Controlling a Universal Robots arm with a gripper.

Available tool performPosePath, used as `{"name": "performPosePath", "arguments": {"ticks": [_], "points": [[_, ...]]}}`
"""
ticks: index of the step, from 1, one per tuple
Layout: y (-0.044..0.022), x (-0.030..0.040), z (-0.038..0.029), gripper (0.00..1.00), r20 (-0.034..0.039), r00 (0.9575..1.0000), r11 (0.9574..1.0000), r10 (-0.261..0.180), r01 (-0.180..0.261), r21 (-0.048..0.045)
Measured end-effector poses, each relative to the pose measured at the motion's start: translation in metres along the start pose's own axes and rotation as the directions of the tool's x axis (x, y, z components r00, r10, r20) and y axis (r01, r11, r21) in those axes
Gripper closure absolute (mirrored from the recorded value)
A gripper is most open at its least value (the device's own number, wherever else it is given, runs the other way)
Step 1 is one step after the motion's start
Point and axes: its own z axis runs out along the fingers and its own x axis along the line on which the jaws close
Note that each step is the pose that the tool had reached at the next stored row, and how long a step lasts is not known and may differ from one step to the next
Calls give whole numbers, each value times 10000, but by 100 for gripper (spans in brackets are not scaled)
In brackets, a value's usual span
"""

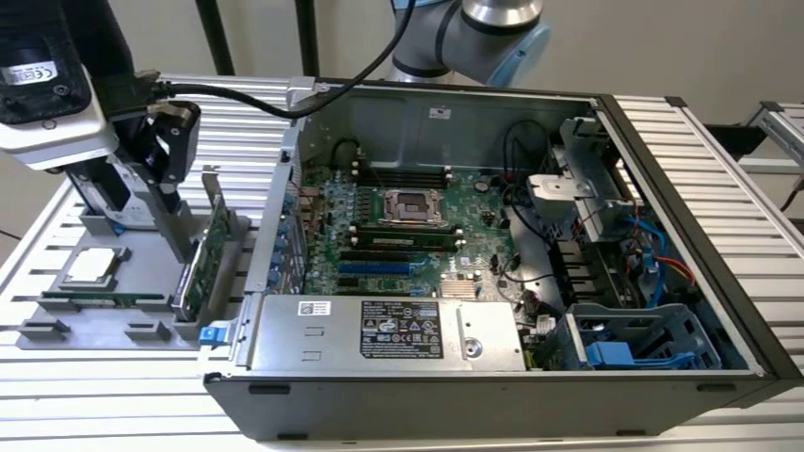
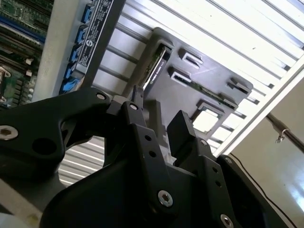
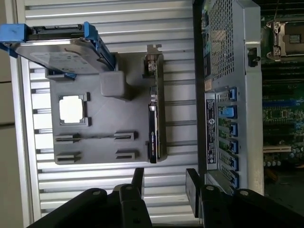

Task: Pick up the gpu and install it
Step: 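Pick up the gpu and move the gpu toward the slot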

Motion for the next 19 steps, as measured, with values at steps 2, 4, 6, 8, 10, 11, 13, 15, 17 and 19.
{"name": "performPosePath", "arguments": {"ticks": [2, 4, 6, 8, 10, 11, 13, 15, 17, 19], "points": [[2, 0, 12, 0, 0, 10000, 10000, 0, 0, 0], [1, 1, 14, 0, 0, 10000, 10000, 1, -1, 0], [1, 1, 15, 0, 1, 10000, 10000, 1, -1, -1], [1, 1, 15, 0, 1, 10000, 10000, 0, 0, -1], [1, 1, 19, 0, 2, 10000, 10000, 1, -1, -2], [1, 1, 25, 0, 3, 10000, 10000, 0, 0, -4], [1, 1, 40, 0, 2, 10000, 10000, 0, 0, -3], [0, 1, 60, 0, 2, 10000, 10000, 0, 0, -2], [-1, 1, 80, 0, 1, 10000, 10000, 1, -1, -1], [-1, 1, 104, 0, 1, 10000, 10000, 0, 0, -1]]}}
